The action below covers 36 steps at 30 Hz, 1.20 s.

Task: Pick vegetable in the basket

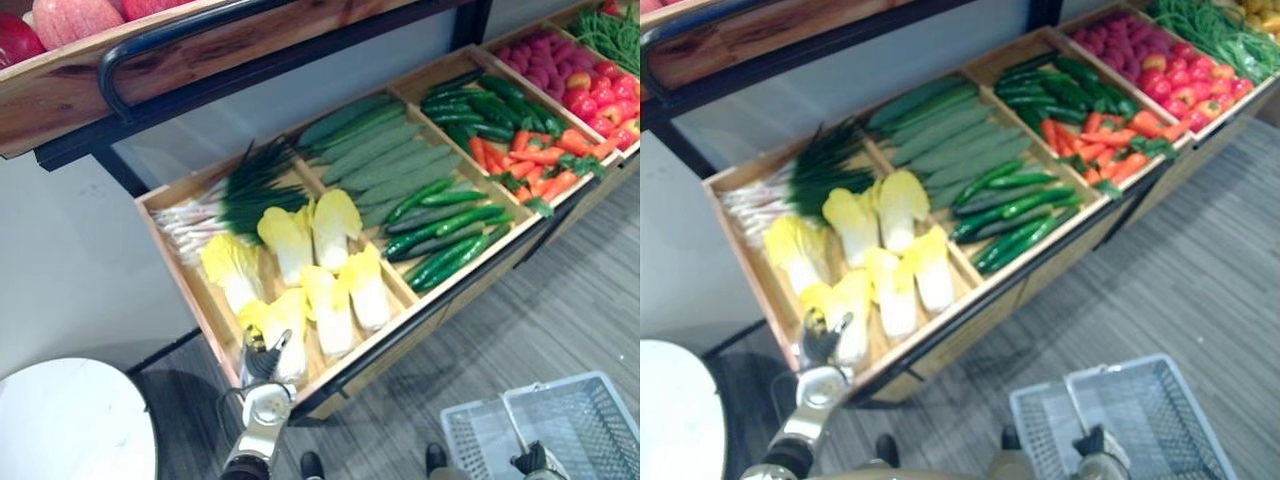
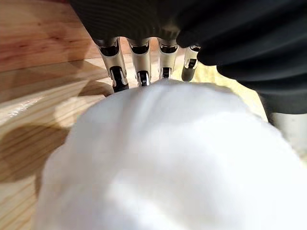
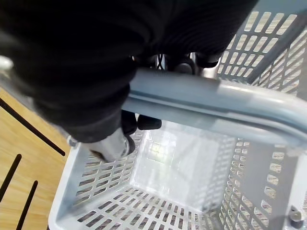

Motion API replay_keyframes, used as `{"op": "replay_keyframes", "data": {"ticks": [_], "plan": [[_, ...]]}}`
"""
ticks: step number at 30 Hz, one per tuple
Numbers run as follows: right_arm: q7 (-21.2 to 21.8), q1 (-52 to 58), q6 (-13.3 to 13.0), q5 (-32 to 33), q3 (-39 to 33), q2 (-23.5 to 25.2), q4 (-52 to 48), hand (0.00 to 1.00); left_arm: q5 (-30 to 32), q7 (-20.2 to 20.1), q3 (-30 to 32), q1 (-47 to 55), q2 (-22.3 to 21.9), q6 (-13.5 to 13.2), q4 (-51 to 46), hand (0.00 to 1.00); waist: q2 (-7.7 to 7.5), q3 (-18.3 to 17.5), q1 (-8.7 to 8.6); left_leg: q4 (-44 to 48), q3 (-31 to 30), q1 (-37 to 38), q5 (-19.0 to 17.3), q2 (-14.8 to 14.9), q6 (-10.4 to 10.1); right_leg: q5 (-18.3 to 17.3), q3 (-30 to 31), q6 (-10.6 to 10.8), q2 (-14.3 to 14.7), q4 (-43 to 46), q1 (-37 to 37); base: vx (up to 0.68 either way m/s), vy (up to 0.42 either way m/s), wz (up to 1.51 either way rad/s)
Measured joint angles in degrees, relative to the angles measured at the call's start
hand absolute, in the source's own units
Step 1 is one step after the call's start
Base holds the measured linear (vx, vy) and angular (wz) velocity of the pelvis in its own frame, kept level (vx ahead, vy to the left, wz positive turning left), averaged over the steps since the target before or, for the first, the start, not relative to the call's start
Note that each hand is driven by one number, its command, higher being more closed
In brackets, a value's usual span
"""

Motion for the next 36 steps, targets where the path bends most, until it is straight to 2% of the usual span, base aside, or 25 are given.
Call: {"op": "replay_keyframes", "data": {"ticks": [5, 6, 28, 29, 32, 33, 36], "plan": [[0.18, -0.09, -0.12, 0.00, 0.01, 0.17, -0.23, 1.00, 0.57, -0.98, -0.10, 0.02, 0.35, 1.16, -0.67, 0.00, -0.06, 0.04, -0.02, 0.01, -0.09, 0.19, -0.07, 0.00, -0.09, -0.06, -0.25, -0.05, -0.02, -0.08, 0.35, 0.01, -0.001, 0.03], [0.18, -0.08, -0.13, -0.01, 0.10, 0.17, -0.22, 1.00, 0.72, -1.06, -0.11, 0.06, 0.36, 1.26, -0.67, 1.00, -0.06, 0.04, -0.02, 0.01, -0.02, 0.33, -0.10, 0.00, -0.13, -0.06, -0.20, -0.05, -0.02, -0.08, 0.43, 0.00, 0.000, 0.00], [0.18, 0.05, -0.55, 0.00, 1.82, 0.14, -1.21, 1.00, 1.06, -2.19, -0.23, 1.32, 1.58, 2.24, -2.32, 1.00, -0.04, 0.02, -0.03, 0.12, 0.50, 1.04, -0.53, 0.06, -0.52, -0.20, 0.57, -0.20, 0.05, -0.06, 0.36, 0.00, 0.000, -0.01], [0.18, 0.05, -0.55, 0.00, 1.89, 0.14, -1.22, 1.00, 1.06, -2.19, -0.26, 1.38, 1.58, 2.25, -2.38, 0.00, -0.04, 0.02, -0.03, 0.11, 0.49, 1.06, -0.53, 0.06, -0.52, -0.20, 0.57, -0.20, 0.05, -0.06, 0.37, 0.00, 0.000, 0.00], [0.18, 0.21, -0.54, 0.01, 2.79, 0.07, -1.57, 1.00, 1.07, -2.52, -0.76, 2.39, 1.56, 2.59, -3.50, 0.00, -0.04, 0.02, -0.11, 0.12, 0.46, 1.07, -0.53, 0.06, -0.52, -0.20, 0.51, -0.20, 0.04, -0.06, 0.38, 0.00, 0.000, 0.00], [0.19, 0.31, -0.55, 0.01, 2.87, 0.07, -1.85, 1.00, 1.07, -2.56, -0.83, 2.60, 1.54, 2.59, -3.68, 1.00, -0.04, 0.02, -0.11, 0.13, 0.45, 1.06, -0.53, 0.06, -0.52, -0.20, 0.48, -0.20, 0.04, -0.06, 0.39, 0.00, 0.000, 0.00], [0.55, 0.46, -0.61, 0.06, 3.30, 0.08, -2.38, 1.00, 1.06, -2.83, -1.30, 2.88, 1.55, 2.59, -4.07, 1.00, -0.03, 0.02, -0.06, 0.13, 0.36, 1.06, -0.52, 0.06, -0.51, -0.20, 0.37, -0.20, 0.03, -0.06, 0.44, 0.00, 0.000, 0.00]]}}
